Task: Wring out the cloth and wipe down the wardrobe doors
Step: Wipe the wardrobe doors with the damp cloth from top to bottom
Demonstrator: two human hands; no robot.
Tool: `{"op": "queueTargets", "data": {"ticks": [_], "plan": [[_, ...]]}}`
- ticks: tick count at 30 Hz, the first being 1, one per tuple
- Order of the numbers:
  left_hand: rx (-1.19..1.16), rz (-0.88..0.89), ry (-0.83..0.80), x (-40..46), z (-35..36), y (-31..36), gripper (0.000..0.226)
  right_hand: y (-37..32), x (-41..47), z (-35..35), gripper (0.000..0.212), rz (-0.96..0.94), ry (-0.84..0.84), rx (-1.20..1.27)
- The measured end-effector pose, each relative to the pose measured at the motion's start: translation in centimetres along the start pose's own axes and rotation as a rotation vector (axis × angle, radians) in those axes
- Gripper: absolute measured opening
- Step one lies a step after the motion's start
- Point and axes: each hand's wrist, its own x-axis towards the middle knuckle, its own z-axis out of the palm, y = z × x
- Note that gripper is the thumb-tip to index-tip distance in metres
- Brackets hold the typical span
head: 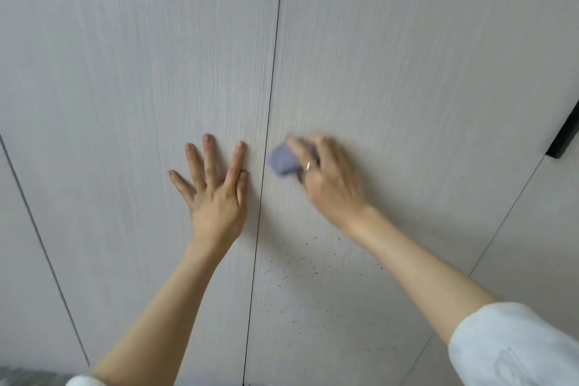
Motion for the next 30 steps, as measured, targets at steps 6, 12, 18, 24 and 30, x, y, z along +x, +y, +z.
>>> {"op": "queueTargets", "data": {"ticks": [6, 12, 18, 24, 30], "plan": [[-0.010, 0.025, 0.040, -0.1, 0.6, -0.4, 0.050, -1.8, 2.1, 1.5, 0.040, 0.110, 0.078, 0.020], [-0.022, 0.022, 0.017, -2.1, 1.4, -2.1, 0.047, -6.3, -9.7, 4.6, 0.030, -0.177, -0.201, -0.022], [-0.025, 0.007, -0.018, -2.3, 1.4, -2.3, 0.050, -6.0, -9.2, 3.6, 0.029, -0.172, -0.212, -0.026], [-0.037, -0.027, -0.013, -2.8, 1.7, -2.2, 0.052, -4.3, -4.9, 2.4, 0.038, 0.279, 0.020, 0.071], [-0.041, -0.053, -0.003, -4.8, 3.2, -2.6, 0.052, -8.1, -14.6, 5.2, 0.018, 0.028, -0.221, 0.083]]}}
